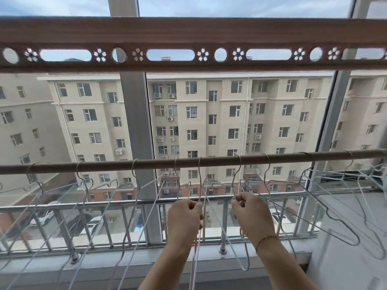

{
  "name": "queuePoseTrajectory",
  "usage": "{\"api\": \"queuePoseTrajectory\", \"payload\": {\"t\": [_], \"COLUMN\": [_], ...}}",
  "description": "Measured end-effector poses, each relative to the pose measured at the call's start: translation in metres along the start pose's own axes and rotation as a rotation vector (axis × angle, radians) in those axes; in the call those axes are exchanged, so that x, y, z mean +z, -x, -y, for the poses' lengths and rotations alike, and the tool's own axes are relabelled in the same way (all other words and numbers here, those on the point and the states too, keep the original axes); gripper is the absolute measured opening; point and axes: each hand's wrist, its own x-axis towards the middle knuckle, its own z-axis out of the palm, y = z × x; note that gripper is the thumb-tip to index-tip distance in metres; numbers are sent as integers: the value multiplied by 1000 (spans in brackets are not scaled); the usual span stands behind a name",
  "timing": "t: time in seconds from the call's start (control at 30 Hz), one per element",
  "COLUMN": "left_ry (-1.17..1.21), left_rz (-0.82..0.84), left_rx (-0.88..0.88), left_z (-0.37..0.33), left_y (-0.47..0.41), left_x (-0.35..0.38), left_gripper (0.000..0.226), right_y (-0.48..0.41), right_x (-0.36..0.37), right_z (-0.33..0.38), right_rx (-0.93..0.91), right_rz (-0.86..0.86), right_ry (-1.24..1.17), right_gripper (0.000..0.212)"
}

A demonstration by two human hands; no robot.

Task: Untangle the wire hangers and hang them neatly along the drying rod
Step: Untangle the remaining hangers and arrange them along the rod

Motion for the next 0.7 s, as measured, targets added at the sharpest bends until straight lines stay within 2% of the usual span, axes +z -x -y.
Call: {"api": "queuePoseTrajectory", "payload": {"t": [0.23,0.33,0.4,0.47,0.57,0.7], "left_ry": [-17,-1,10,-35,-128,-254], "left_rz": [-30,-61,-101,-205,-440,-708], "left_rx": [0,35,77,157,300,265], "left_z": [0,-1,-1,0,3,13], "left_y": [3,7,11,13,11,0], "left_x": [-2,-7,-13,-24,-46,-83], "left_gripper": [29,26,17,7,5,16], "right_y": [0,2,7,13,28,50], "right_x": [1,-1,-4,-9,-11,12], "right_z": [1,2,5,12,34,61], "right_rx": [5,11,-9,-96,-288,-381], "right_rz": [12,27,-6,-107,-199,-20], "right_ry": [20,32,62,59,-31,-163], "right_gripper": [16,6,21,33,24,9]}}
